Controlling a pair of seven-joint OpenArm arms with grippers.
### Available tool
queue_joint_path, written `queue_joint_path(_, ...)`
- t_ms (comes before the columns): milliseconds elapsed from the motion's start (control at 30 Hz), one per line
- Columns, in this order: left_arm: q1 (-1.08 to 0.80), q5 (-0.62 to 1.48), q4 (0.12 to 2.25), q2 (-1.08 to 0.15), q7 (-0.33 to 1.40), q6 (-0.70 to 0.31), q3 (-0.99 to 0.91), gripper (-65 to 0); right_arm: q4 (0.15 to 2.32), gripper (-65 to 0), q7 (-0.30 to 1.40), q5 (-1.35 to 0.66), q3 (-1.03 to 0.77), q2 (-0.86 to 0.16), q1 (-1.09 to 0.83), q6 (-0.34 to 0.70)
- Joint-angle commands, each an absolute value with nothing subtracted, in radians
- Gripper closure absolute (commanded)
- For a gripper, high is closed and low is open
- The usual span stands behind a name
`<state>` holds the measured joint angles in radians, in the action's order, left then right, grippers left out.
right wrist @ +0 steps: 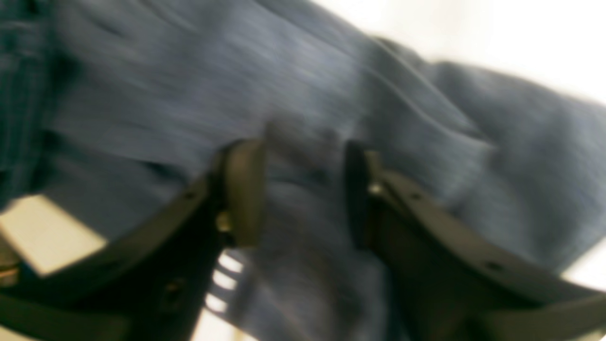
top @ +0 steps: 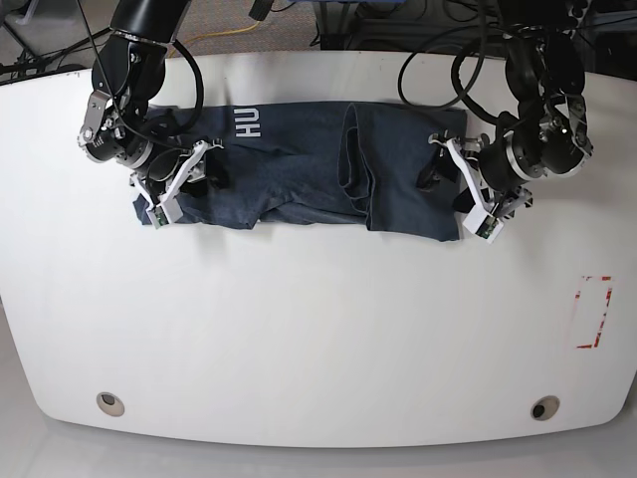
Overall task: Fold the T-shirt properly
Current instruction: 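Grasp the strip's end with the left gripper and fold it toward the right gripper, then reposition the right gripper onto the strip's other end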
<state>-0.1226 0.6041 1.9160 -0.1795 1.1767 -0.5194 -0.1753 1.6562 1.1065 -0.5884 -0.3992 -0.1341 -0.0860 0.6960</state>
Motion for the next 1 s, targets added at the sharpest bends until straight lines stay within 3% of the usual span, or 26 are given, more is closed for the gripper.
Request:
queue_joint_path(0,-0.122,0.613,1.879,-0.193,1.118,-0.533,-0.18,-38.5,1.678,-34.9,1.09,-0.684,-0.404,-0.153,-0.074,0.698)
queue_joint_path(133,-0.131,0.613,1.797,-0.191,1.063,-0.541,-0.179,-36.8,1.676,-44.5,1.092,-0.8,-0.455,-0.18,-0.076,0.698)
queue_joint_path(300,-0.127,0.613,1.696,-0.189,1.052,-0.541,-0.179,-22.2,1.673,-52.3,1.104,-0.855,-0.573,-0.205,-0.071,0.698)
queue_joint_path(467,-0.127,0.613,1.662,-0.191,1.05,-0.541,-0.179,-20.8,1.59,-57.4,1.156,-0.858,-0.69,-0.252,-0.044,0.698)
queue_joint_path(700,-0.131,0.613,1.661,-0.193,1.05,-0.541,-0.179,-20.8,1.4,-58.2,1.17,-0.862,-0.768,-0.314,-0.036,0.698)
queue_joint_path(967,-0.131,0.613,1.661,-0.193,1.05,-0.541,-0.179,-21.0,1.397,-57.9,1.175,-0.862,-0.765,-0.231,-0.084,0.698)
